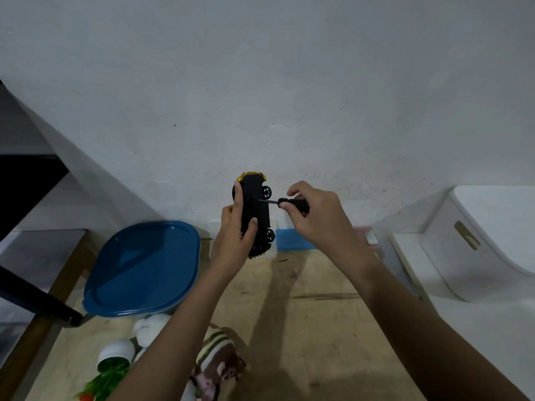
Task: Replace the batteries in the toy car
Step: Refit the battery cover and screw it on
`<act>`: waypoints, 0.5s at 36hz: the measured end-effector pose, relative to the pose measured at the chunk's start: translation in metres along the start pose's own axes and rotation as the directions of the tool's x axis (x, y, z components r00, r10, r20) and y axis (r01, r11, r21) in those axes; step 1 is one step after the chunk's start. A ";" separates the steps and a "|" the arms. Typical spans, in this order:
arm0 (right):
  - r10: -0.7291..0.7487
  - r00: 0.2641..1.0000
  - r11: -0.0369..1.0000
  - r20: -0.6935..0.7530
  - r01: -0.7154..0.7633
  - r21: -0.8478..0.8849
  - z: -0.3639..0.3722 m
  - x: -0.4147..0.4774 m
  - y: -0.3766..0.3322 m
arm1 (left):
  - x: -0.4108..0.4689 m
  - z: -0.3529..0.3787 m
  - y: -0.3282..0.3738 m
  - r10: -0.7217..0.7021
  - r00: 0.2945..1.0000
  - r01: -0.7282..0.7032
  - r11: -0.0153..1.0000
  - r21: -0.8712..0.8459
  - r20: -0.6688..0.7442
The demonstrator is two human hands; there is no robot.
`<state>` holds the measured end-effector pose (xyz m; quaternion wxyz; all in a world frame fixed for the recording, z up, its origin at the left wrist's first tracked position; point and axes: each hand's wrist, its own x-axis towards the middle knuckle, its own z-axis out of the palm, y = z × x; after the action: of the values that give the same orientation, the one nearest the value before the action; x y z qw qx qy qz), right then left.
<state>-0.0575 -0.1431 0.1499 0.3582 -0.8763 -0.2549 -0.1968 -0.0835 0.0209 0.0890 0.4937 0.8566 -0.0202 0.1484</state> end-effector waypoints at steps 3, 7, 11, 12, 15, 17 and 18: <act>-0.026 0.998 1.000 0.058 0.026 0.013 -0.002 0.002 -0.004 | 0.000 -0.003 0.003 0.007 1.000 -0.007 1.000 0.019 -0.006; 0.011 0.996 0.999 0.088 -0.014 0.039 -0.008 0.006 -0.006 | 0.001 -0.005 0.004 0.017 1.000 -0.017 0.999 0.036 -0.007; 0.019 0.998 0.999 0.055 -0.021 0.046 -0.010 0.009 -0.009 | -0.001 -0.003 0.008 0.008 1.000 -0.009 1.000 0.021 0.009; -0.004 0.999 0.998 0.052 0.001 0.059 -0.011 0.009 -0.009 | -0.001 -0.003 0.009 0.000 1.000 0.000 1.000 0.015 0.004; 0.023 0.997 0.997 0.071 -0.028 0.077 -0.014 0.011 -0.009 | 0.000 -0.002 0.010 -0.003 1.000 0.003 1.000 0.006 0.004; 0.069 0.996 0.993 0.051 -0.073 0.089 -0.015 0.012 -0.009 | 0.000 -0.002 0.012 0.002 1.000 -0.002 1.000 0.002 0.017; 0.065 0.997 0.993 0.034 -0.068 0.094 -0.015 0.013 -0.009 | 0.000 -0.001 0.013 0.001 1.000 -0.001 1.000 -0.001 0.020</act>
<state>-0.0553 -0.1444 0.1717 0.4017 -0.8693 -0.2402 -0.1592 -0.0861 0.0154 0.1001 0.4940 0.8577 -0.0256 0.1401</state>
